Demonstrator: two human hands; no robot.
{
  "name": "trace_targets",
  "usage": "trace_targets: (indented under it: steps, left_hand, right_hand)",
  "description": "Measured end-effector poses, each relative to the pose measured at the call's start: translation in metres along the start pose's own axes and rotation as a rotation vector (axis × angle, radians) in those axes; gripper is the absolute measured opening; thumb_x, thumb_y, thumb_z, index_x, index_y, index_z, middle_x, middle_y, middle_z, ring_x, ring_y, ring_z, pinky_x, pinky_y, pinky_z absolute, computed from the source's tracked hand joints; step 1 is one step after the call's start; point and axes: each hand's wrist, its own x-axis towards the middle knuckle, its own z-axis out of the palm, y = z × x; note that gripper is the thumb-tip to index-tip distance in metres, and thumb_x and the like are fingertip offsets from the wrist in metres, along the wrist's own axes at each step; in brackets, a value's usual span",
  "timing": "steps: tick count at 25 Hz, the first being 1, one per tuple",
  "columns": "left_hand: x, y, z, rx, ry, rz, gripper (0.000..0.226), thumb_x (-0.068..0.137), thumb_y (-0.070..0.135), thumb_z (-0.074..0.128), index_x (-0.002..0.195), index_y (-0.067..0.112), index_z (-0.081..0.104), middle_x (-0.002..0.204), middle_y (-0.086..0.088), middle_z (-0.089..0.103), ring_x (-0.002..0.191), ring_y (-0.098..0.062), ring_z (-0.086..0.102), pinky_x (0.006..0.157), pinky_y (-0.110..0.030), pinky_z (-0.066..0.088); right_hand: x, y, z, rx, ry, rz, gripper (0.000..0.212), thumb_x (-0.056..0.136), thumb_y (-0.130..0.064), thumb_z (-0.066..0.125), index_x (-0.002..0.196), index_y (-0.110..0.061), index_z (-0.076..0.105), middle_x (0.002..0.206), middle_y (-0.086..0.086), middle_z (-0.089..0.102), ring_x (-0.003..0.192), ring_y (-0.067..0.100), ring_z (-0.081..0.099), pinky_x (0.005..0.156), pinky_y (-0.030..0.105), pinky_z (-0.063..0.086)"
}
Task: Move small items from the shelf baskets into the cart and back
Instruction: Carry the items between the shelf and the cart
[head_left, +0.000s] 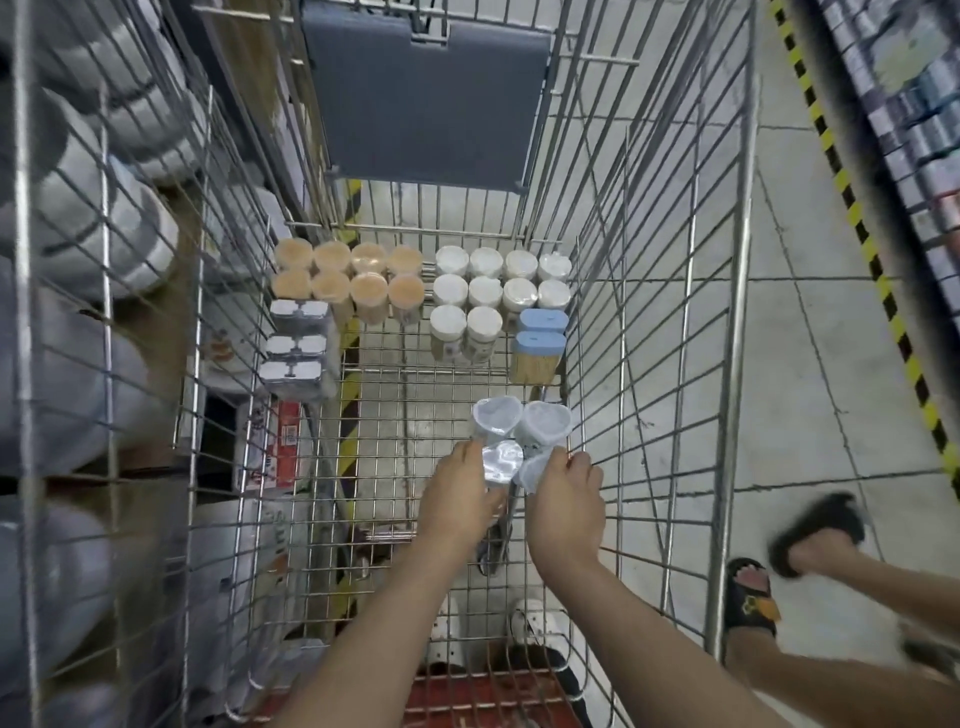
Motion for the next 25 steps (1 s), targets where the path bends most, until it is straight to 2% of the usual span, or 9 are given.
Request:
trace_targets:
  steps: [6, 10, 12, 14, 16, 19, 21, 23, 25]
  left_hand:
    - [0.004, -0.005, -0.009, 0.224, -0.003, 0.107, 0.056, 0.090, 0.032, 0.059, 0.140, 0.028, 0.035, 0.126, 0.002, 0.053, 0.115, -0.019, 0.049, 0.086, -0.032, 0.045]
    - [0.005, -0.010, -0.010, 0.225, 0.015, 0.125, 0.055, 0.088, 0.036, 0.061, 0.138, 0.028, 0.040, 0.124, 0.003, 0.055, 0.115, -0.017, 0.050, 0.089, -0.032, 0.045]
    - [0.002, -0.013, -0.013, 0.135, 0.022, 0.082, 0.048, 0.086, 0.039, 0.064, 0.128, 0.023, 0.051, 0.120, 0.003, 0.058, 0.110, -0.018, 0.053, 0.085, -0.034, 0.047]
    - [-0.002, -0.018, -0.020, -0.050, 0.047, 0.015, 0.040, 0.081, 0.037, 0.070, 0.116, 0.023, 0.058, 0.107, 0.006, 0.063, 0.099, -0.017, 0.058, 0.076, -0.032, 0.048]
    - [-0.009, -0.019, -0.033, -0.240, 0.077, -0.072, 0.038, 0.078, 0.031, 0.074, 0.113, 0.024, 0.060, 0.100, 0.010, 0.064, 0.091, -0.013, 0.061, 0.072, -0.029, 0.048]
    - [-0.026, -0.014, -0.061, -0.387, 0.121, -0.128, 0.041, 0.076, 0.029, 0.077, 0.112, 0.028, 0.057, 0.097, 0.017, 0.061, 0.086, -0.001, 0.058, 0.067, -0.019, 0.046]
    - [-0.045, -0.007, -0.085, -0.511, 0.158, -0.142, 0.038, 0.075, 0.023, 0.077, 0.106, 0.028, 0.057, 0.095, 0.019, 0.061, 0.086, 0.001, 0.058, 0.066, -0.016, 0.049]
    - [-0.068, 0.000, -0.110, -0.602, 0.199, -0.148, 0.033, 0.077, 0.017, 0.076, 0.100, 0.033, 0.058, 0.093, 0.017, 0.065, 0.086, 0.000, 0.061, 0.067, -0.016, 0.050]
    - [-0.094, 0.008, -0.134, -0.646, 0.245, -0.149, 0.031, 0.080, 0.015, 0.073, 0.101, 0.034, 0.060, 0.094, 0.014, 0.069, 0.085, -0.002, 0.064, 0.067, -0.019, 0.052]
  right_hand:
    - [0.001, 0.001, -0.002, 0.022, -0.060, -0.031, 0.053, 0.090, -0.005, 0.054, 0.137, -0.013, 0.031, 0.129, 0.007, 0.046, 0.117, 0.023, 0.047, 0.091, 0.032, 0.045]
    - [0.002, 0.003, -0.003, 0.061, -0.069, -0.057, 0.054, 0.088, -0.004, 0.055, 0.136, -0.013, 0.033, 0.126, 0.007, 0.048, 0.113, 0.024, 0.050, 0.089, 0.033, 0.046]
    - [0.001, 0.003, -0.004, 0.114, -0.080, -0.067, 0.050, 0.086, -0.009, 0.059, 0.131, -0.014, 0.038, 0.122, 0.005, 0.051, 0.110, 0.024, 0.052, 0.087, 0.033, 0.047]
    - [-0.002, 0.001, -0.008, 0.210, -0.090, -0.057, 0.050, 0.082, -0.017, 0.065, 0.127, -0.015, 0.043, 0.115, 0.003, 0.056, 0.106, 0.022, 0.055, 0.083, 0.033, 0.049]
    - [-0.005, -0.001, -0.016, 0.346, -0.104, -0.046, 0.052, 0.078, -0.018, 0.069, 0.125, -0.015, 0.045, 0.109, 0.003, 0.060, 0.100, 0.022, 0.059, 0.078, 0.032, 0.050]
    - [-0.016, -0.007, -0.038, 0.509, -0.124, -0.053, 0.050, 0.075, -0.017, 0.069, 0.120, -0.018, 0.047, 0.103, 0.003, 0.063, 0.091, 0.022, 0.061, 0.074, 0.034, 0.051]
    - [-0.028, -0.010, -0.060, 0.618, -0.130, -0.092, 0.048, 0.073, -0.019, 0.071, 0.115, -0.022, 0.049, 0.097, -0.001, 0.064, 0.083, 0.017, 0.061, 0.070, 0.035, 0.053]
    - [-0.044, -0.012, -0.087, 0.753, -0.150, -0.137, 0.048, 0.073, -0.025, 0.075, 0.113, -0.026, 0.050, 0.092, -0.008, 0.064, 0.078, 0.006, 0.061, 0.064, 0.027, 0.054]
    - [-0.065, -0.013, -0.115, 0.897, -0.175, -0.159, 0.049, 0.071, -0.030, 0.079, 0.112, -0.027, 0.052, 0.097, -0.012, 0.064, 0.083, -0.001, 0.060, 0.065, 0.022, 0.054]
